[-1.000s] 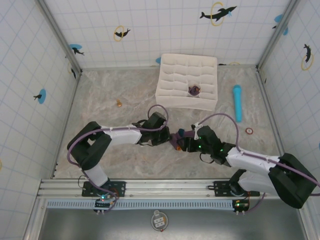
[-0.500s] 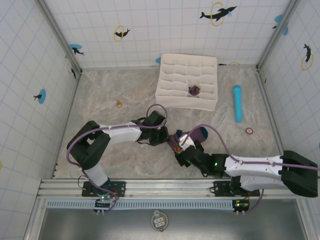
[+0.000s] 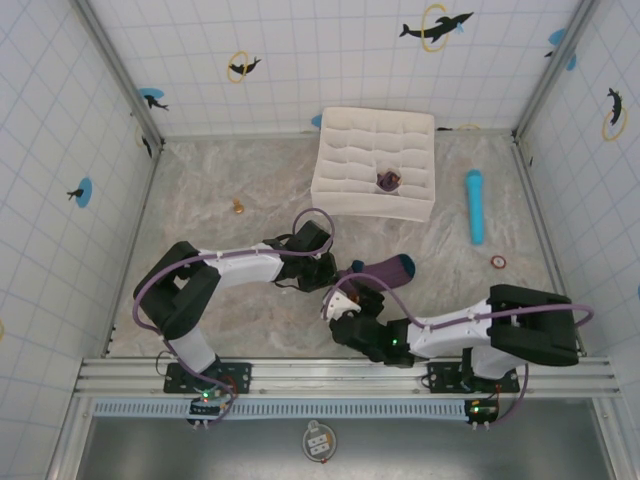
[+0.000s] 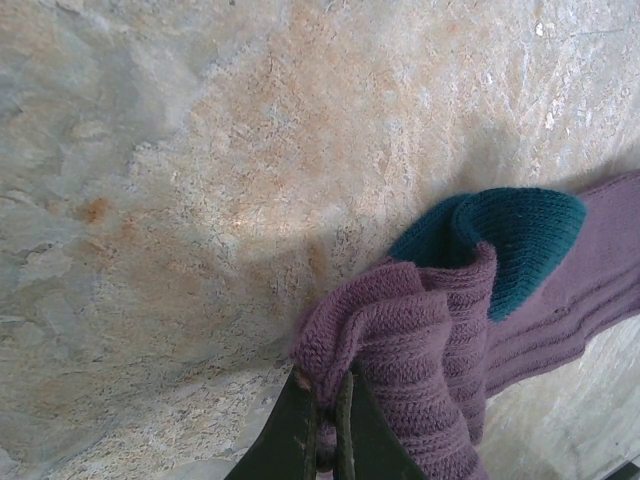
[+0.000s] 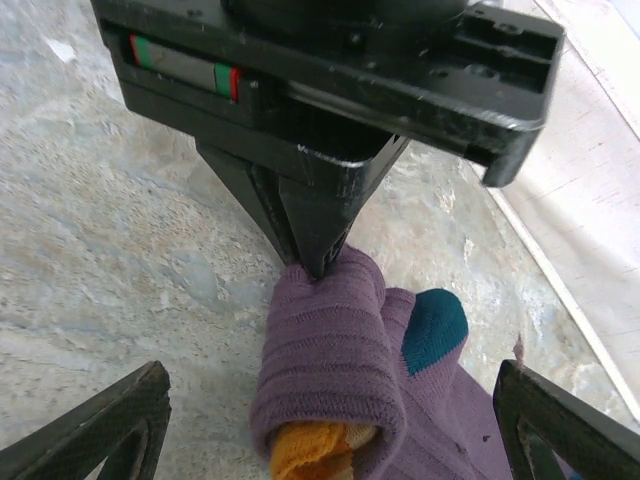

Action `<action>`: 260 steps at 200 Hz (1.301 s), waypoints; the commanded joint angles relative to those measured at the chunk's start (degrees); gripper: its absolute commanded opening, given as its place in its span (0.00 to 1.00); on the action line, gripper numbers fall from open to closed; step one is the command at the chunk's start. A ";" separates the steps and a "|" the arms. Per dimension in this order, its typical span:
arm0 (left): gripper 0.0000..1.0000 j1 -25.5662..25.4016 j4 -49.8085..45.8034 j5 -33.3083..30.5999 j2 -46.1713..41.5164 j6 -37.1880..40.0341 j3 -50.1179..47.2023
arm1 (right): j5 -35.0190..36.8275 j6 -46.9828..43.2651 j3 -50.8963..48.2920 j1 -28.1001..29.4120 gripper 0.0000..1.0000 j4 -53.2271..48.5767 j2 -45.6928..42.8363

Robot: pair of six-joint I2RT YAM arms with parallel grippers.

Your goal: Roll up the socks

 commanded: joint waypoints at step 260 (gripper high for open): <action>0.71 0.47 18.07 -6.11 -14.10 -3.77 -13.01 | -34.45 48.82 -21.20 -19.85 0.00 17.23 -7.73</action>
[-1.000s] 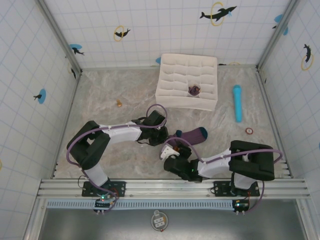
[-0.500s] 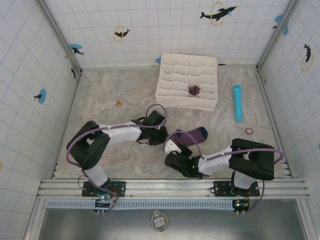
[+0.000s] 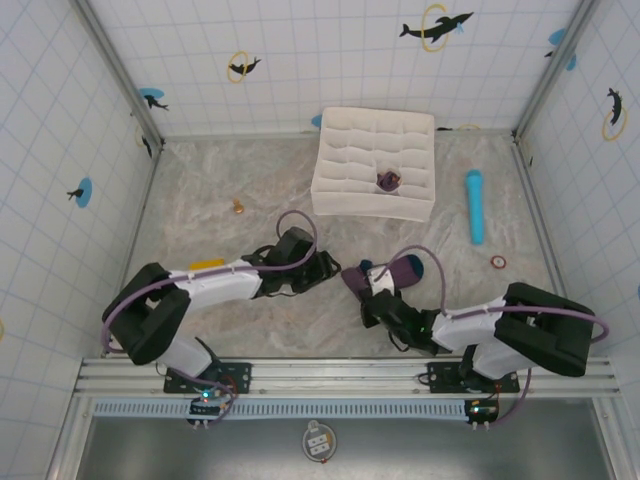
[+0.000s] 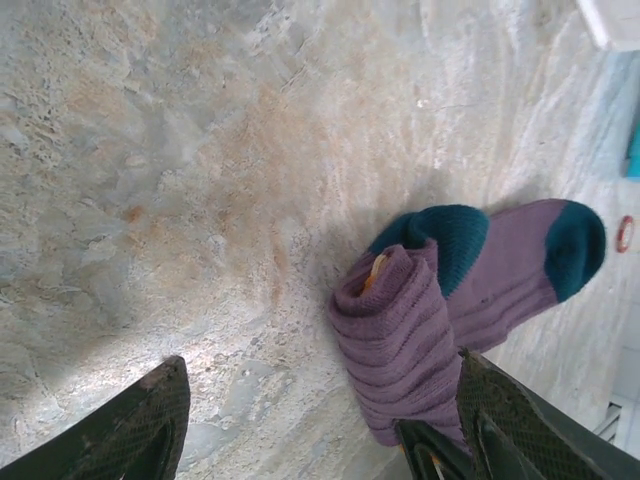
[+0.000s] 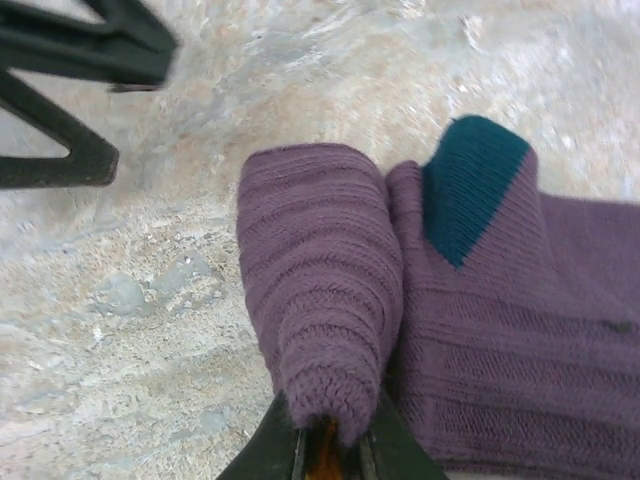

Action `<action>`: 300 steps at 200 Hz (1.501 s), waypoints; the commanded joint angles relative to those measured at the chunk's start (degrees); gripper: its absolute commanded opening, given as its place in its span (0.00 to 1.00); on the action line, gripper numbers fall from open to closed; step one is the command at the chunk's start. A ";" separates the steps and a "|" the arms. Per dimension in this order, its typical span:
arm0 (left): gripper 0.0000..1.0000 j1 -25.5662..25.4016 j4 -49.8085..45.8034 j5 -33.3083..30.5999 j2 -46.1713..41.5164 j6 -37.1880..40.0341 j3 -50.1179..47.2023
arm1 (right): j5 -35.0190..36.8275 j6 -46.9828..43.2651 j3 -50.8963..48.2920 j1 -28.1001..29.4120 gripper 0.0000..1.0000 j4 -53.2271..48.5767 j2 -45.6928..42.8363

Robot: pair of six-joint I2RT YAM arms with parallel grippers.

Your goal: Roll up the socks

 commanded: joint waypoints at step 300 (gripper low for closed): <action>0.22 -7.20 16.21 -0.08 17.29 -5.66 2.51 | -32.48 33.41 -10.41 -18.22 0.00 10.70 6.34</action>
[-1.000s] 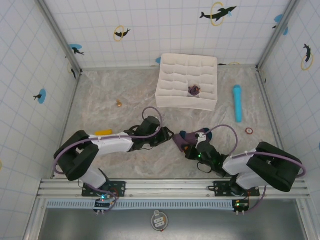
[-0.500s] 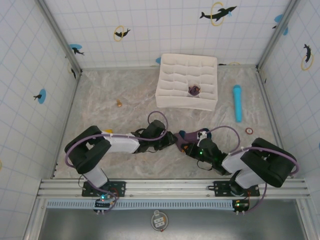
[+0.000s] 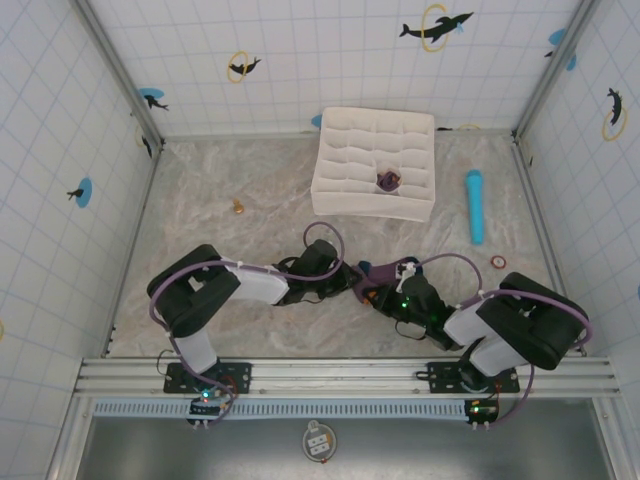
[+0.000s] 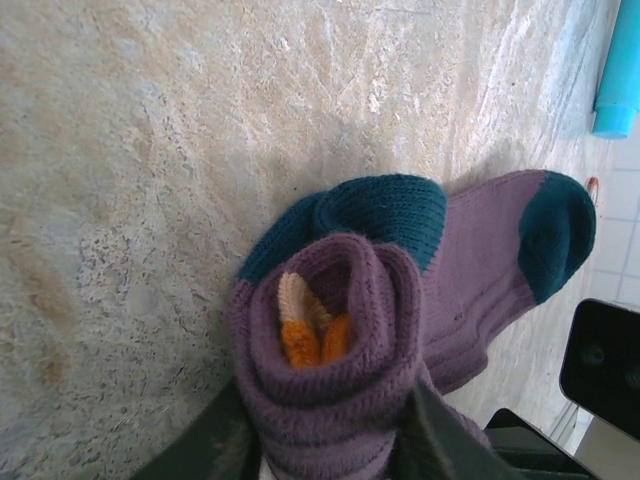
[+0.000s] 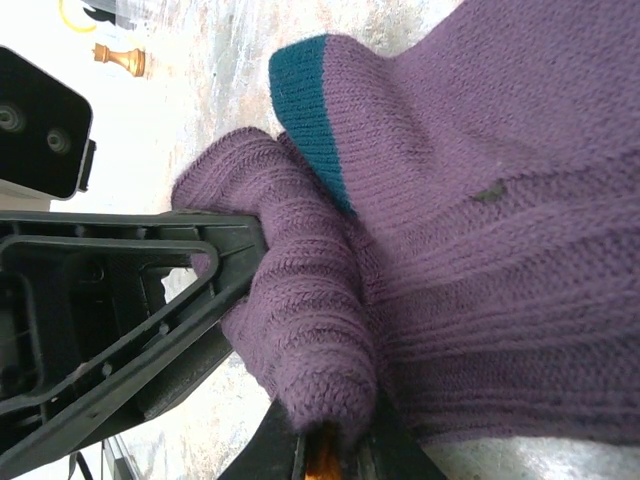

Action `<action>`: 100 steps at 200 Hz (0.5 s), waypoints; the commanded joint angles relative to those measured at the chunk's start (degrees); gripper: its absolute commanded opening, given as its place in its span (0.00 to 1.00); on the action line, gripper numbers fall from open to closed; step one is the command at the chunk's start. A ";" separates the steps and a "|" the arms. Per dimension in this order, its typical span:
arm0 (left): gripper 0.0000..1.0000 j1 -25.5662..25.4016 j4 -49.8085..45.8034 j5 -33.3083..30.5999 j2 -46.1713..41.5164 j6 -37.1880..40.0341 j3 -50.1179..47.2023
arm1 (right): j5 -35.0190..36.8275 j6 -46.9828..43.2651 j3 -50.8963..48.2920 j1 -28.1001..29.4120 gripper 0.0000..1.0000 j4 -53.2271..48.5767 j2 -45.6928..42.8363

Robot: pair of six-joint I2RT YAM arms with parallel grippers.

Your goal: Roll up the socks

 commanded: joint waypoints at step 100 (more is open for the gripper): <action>0.00 2.55 -27.92 -5.90 -3.51 3.65 6.70 | 9.80 -29.27 10.62 5.82 0.67 -41.31 -19.66</action>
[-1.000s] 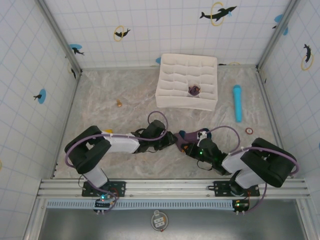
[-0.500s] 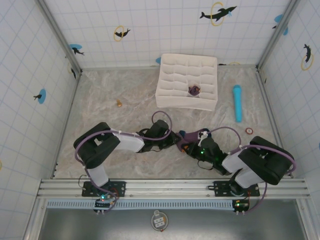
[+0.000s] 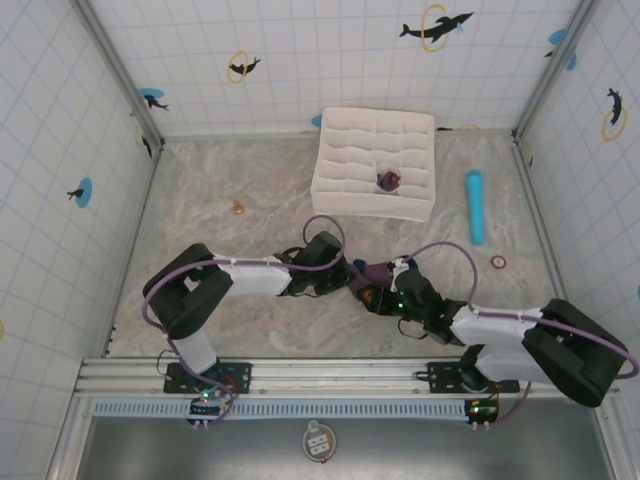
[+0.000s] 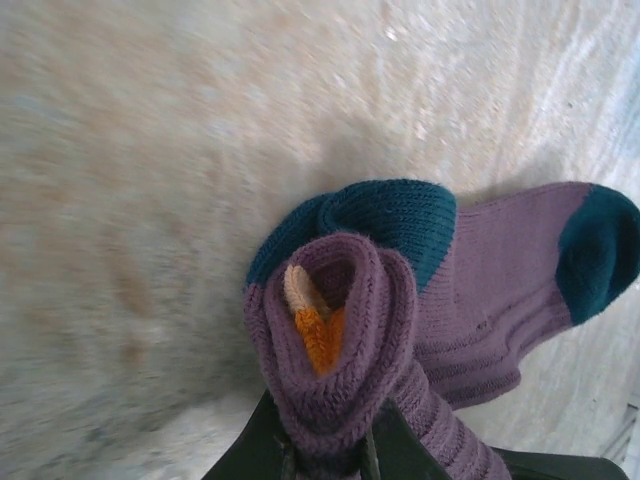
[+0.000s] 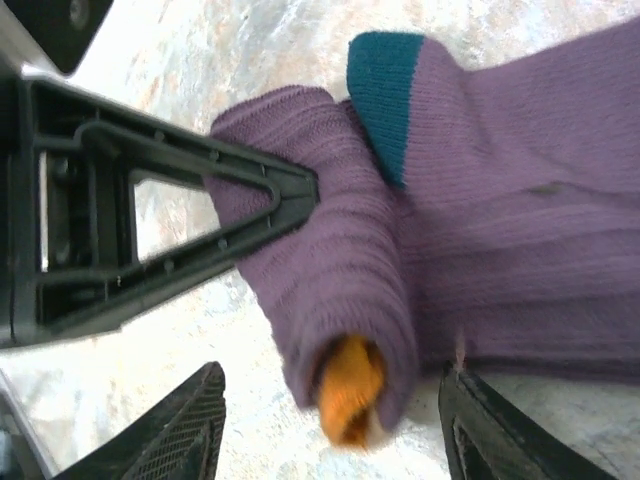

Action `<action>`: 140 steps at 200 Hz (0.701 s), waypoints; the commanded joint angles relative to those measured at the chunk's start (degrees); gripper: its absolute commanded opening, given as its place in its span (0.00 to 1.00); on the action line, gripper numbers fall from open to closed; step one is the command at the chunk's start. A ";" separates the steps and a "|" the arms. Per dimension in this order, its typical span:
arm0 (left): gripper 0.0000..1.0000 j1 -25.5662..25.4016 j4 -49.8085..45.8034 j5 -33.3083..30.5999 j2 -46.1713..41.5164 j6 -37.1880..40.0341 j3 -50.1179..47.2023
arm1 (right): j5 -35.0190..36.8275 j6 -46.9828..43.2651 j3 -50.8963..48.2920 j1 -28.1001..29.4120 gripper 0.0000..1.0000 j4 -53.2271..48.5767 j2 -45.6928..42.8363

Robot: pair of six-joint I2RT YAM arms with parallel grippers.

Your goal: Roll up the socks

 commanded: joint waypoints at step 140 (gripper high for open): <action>0.00 3.36 -15.78 1.49 -4.15 1.16 -0.37 | 43.83 -38.13 19.42 25.03 0.80 -10.16 19.67</action>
